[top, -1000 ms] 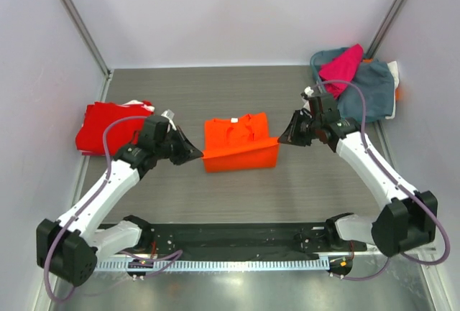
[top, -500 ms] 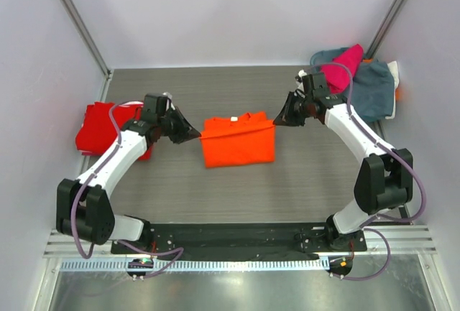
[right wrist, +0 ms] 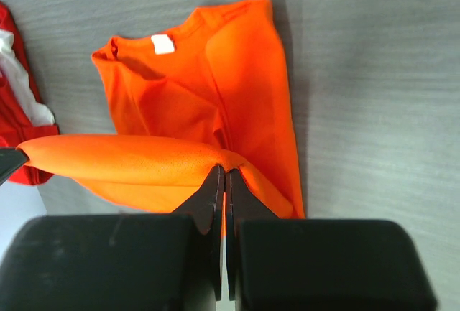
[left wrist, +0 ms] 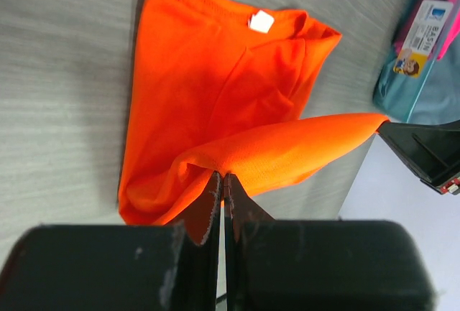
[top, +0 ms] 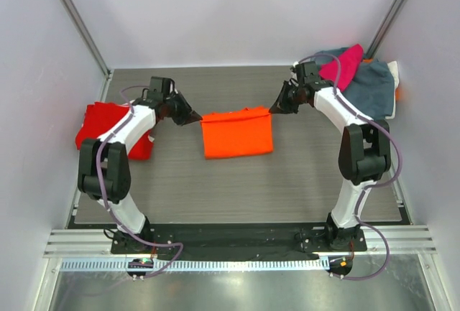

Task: Fold and stack the t-shirts
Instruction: Fold the tshirt

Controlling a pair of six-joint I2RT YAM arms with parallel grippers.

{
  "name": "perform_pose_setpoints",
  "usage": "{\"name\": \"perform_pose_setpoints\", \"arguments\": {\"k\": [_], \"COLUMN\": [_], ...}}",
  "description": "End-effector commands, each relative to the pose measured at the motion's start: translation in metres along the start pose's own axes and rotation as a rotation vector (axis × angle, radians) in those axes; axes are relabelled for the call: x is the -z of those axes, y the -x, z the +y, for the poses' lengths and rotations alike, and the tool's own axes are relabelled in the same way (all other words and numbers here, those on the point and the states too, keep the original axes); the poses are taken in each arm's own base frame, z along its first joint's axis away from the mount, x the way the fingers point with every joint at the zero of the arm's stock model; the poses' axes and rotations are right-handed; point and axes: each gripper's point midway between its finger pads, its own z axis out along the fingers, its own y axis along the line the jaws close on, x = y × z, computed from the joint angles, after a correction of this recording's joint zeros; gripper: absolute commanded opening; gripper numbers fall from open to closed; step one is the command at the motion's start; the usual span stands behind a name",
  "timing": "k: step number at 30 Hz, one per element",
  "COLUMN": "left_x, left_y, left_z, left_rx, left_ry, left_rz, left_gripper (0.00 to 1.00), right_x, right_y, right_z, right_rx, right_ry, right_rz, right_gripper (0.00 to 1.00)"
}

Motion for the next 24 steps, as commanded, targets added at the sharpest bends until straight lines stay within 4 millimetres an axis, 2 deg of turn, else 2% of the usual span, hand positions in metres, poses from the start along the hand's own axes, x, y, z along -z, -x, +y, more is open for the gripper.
{"name": "perform_pose_setpoints", "arguments": {"k": [1, 6, 8, 9, 11, 12, 13, 14, 15, 16, 17, 18, 19, 20, 21, 22, 24], "left_x": [0.002, -0.012, -0.019, -0.028, -0.036, -0.047, -0.051, -0.060, -0.066, -0.083, -0.091, -0.096, -0.105, -0.111, -0.112, -0.109, -0.096], "left_y": [0.032, 0.059, 0.067, 0.075, 0.083, 0.090, 0.096, 0.105, 0.112, 0.122, 0.137, 0.149, 0.156, 0.171, 0.174, 0.175, 0.170], "left_z": [-0.018, -0.022, -0.020, -0.020, -0.019, -0.016, -0.015, -0.016, -0.016, -0.016, -0.026, -0.035, -0.037, -0.049, -0.053, -0.057, -0.060], "left_rx": [-0.009, 0.007, 0.023, 0.028, 0.043, 0.052, 0.057, 0.067, 0.081, 0.085, 0.078, 0.063, 0.053, 0.028, 0.020, 0.010, -0.037], "left_ry": [-0.050, -0.050, -0.047, -0.045, -0.044, -0.040, -0.037, -0.051, -0.069, -0.090, -0.144, -0.175, -0.192, -0.223, -0.237, -0.246, -0.235], "left_rz": [-0.067, -0.089, -0.088, -0.089, -0.091, -0.087, -0.094, -0.116, -0.118, -0.118, -0.152, -0.170, -0.171, -0.189, -0.189, -0.192, -0.216], "left_gripper": [0.00, 0.00, 0.00, 0.00, 0.00, 0.01, 0.02, 0.02, 0.03, 0.05, 0.10, 0.33, 0.46, 0.56, 0.68, 0.75, 0.83], "right_x": [0.001, -0.013, -0.026, -0.027, -0.043, -0.043, -0.058, -0.065, -0.068, -0.074, -0.092, -0.095, -0.099, -0.093, -0.100, -0.088, -0.072], "right_y": [0.038, 0.064, 0.070, 0.079, 0.082, 0.091, 0.089, 0.093, 0.105, 0.115, 0.117, 0.127, 0.143, 0.152, 0.139, 0.152, 0.147], "right_z": [0.010, 0.012, 0.003, 0.009, -0.001, 0.005, -0.003, -0.008, -0.005, -0.003, -0.011, -0.009, -0.002, 0.004, -0.007, 0.006, 0.009], "right_rx": [0.012, -0.001, -0.019, -0.017, -0.030, -0.022, -0.032, -0.042, -0.042, -0.050, -0.071, -0.075, -0.056, -0.067, -0.084, -0.052, -0.019], "right_ry": [0.025, 0.047, 0.043, 0.063, 0.054, 0.072, 0.060, 0.053, 0.064, 0.088, 0.092, 0.115, 0.154, 0.176, 0.167, 0.223, 0.247], "right_rz": [-0.091, -0.110, -0.100, -0.109, -0.095, -0.109, -0.092, -0.097, -0.119, -0.146, -0.148, -0.179, -0.244, -0.290, -0.287, -0.369, -0.421], "right_gripper": [0.02, 0.01, 0.01, 0.01, 0.02, 0.03, 0.04, 0.04, 0.04, 0.05, 0.10, 0.26, 0.62, 0.70, 0.88, 0.98, 0.99]}}
